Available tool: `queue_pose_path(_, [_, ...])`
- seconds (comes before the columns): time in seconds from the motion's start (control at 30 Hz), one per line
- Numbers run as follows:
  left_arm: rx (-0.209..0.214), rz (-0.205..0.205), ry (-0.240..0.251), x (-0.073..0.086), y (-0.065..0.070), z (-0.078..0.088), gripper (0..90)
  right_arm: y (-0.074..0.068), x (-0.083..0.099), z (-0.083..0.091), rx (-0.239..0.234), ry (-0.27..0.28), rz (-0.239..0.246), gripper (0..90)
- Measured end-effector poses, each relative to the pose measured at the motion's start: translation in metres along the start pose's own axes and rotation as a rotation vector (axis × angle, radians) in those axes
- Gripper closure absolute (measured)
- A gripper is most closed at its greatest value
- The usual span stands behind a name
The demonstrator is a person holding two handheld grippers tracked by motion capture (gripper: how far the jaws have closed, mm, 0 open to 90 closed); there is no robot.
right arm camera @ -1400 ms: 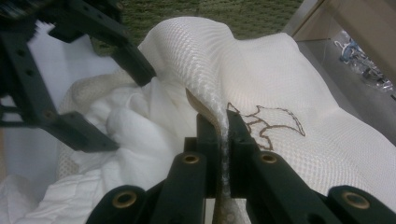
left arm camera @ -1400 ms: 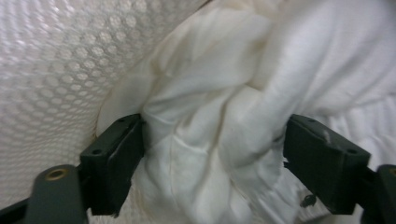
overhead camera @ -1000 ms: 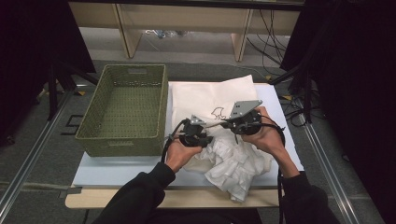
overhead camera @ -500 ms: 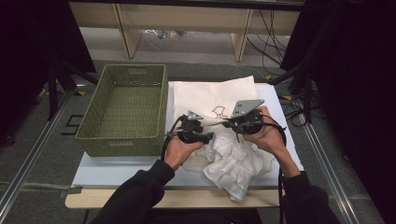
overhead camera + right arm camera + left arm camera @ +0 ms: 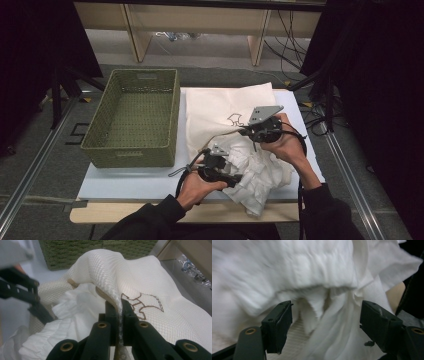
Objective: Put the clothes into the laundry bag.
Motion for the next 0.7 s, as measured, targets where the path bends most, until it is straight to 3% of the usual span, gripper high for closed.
queue_pose_path(0.1, [0.043, -0.004, -0.021, 0.004, 0.009, -0.016, 19.9, 0.000, 0.000, 0.000, -0.001, 0.001, 0.000, 87.4])
queue_pose_path(0.2, [0.041, -0.015, -0.022, 0.002, 0.011, -0.026, 15.6, 0.001, 0.000, 0.000, 0.013, -0.004, 0.002, 87.4])
queue_pose_path(0.27, [0.007, -0.024, -0.021, -0.002, 0.008, -0.041, 15.6, -0.001, -0.001, 0.001, 0.001, -0.003, -0.005, 87.4])
queue_pose_path(0.3, [0.001, -0.033, -0.014, -0.004, 0.006, -0.045, 19.0, -0.001, -0.001, 0.001, 0.001, -0.003, -0.004, 87.4])
queue_pose_path(0.43, [0.008, -0.038, 0.024, -0.012, 0.000, -0.052, 68.3, -0.001, -0.001, 0.004, 0.002, -0.005, -0.003, 87.4])
queue_pose_path(0.47, [0.003, -0.041, 0.029, -0.015, -0.002, -0.050, 74.5, -0.001, -0.002, 0.005, 0.001, -0.003, -0.004, 87.4])
queue_pose_path(0.6, [-0.033, -0.015, 0.073, -0.028, -0.015, -0.037, 79.4, 0.001, -0.002, 0.007, 0.001, 0.011, -0.003, 87.4])
queue_pose_path(0.7, [-0.083, -0.030, 0.103, -0.039, -0.026, -0.027, 79.7, -0.002, -0.005, 0.008, -0.004, 0.015, -0.009, 87.5])
Point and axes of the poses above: each handheld gripper's, and its own axes: z roughly backward along the jaws, x roughly out of its underside, y roughly to its right, the point moved 7 cm from there along -z, roughly forward along the jaws, and after that the axes turned 8 degrees about x, right-handed, at the moved point
